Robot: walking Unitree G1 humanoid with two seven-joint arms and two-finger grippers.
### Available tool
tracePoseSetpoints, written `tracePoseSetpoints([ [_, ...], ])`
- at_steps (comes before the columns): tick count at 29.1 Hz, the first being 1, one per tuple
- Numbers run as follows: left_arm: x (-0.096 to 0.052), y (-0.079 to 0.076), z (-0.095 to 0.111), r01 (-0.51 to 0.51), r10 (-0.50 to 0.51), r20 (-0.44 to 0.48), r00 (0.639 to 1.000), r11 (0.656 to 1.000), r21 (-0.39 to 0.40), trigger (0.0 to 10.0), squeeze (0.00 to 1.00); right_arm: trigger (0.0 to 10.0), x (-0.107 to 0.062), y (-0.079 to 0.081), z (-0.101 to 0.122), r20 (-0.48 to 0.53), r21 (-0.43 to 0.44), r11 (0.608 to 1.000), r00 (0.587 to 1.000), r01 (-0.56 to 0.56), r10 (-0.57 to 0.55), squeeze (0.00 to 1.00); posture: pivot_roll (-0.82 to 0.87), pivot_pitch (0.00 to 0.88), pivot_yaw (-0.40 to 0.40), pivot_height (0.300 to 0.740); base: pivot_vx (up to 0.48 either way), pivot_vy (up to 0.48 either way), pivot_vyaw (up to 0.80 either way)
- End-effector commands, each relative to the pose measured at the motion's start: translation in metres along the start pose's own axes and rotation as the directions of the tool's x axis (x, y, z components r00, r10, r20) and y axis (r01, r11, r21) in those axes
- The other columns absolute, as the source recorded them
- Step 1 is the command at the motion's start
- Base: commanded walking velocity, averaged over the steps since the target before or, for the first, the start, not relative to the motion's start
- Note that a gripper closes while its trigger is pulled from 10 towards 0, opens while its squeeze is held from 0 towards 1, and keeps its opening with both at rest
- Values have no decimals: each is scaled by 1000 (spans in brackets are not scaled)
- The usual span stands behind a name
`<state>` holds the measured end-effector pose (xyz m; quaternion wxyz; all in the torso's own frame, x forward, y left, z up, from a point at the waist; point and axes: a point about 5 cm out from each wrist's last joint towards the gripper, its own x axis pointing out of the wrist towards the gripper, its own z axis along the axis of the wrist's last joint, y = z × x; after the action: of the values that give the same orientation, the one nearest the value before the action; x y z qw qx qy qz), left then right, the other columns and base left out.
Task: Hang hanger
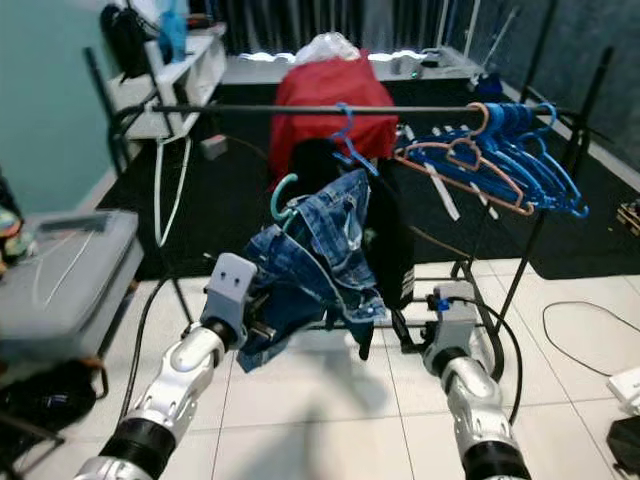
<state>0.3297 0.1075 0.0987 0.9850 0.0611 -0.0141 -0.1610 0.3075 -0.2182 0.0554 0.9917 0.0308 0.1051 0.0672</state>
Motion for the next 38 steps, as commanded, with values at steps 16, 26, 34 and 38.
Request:
tracePoseSetpoints([
  [16,4,17,-5,-145,152,-146,978,988,61,10000,0,10000,2,3,3,11,16,1000,1000,-8,8,0,-141,0,2,740,451,0,0],
  [26,7,18,-2,-176,180,-161,970,984,39,10000,0,10000,3,4,3,13,18,1000,1000,-7,7,0,-151,0,11,740,362,0,0],
  [34,10,17,2,-193,192,-167,967,981,12,10000,0,10000,3,4,3,12,19,1000,1000,-6,6,0,-148,0,8,740,362,0,0],
  [38,11,17,9,-216,205,-135,969,974,-69,10000,0,10000,2,4,2,8,19,1000,1000,-7,7,0,-149,0,9,740,230,0,0],
])
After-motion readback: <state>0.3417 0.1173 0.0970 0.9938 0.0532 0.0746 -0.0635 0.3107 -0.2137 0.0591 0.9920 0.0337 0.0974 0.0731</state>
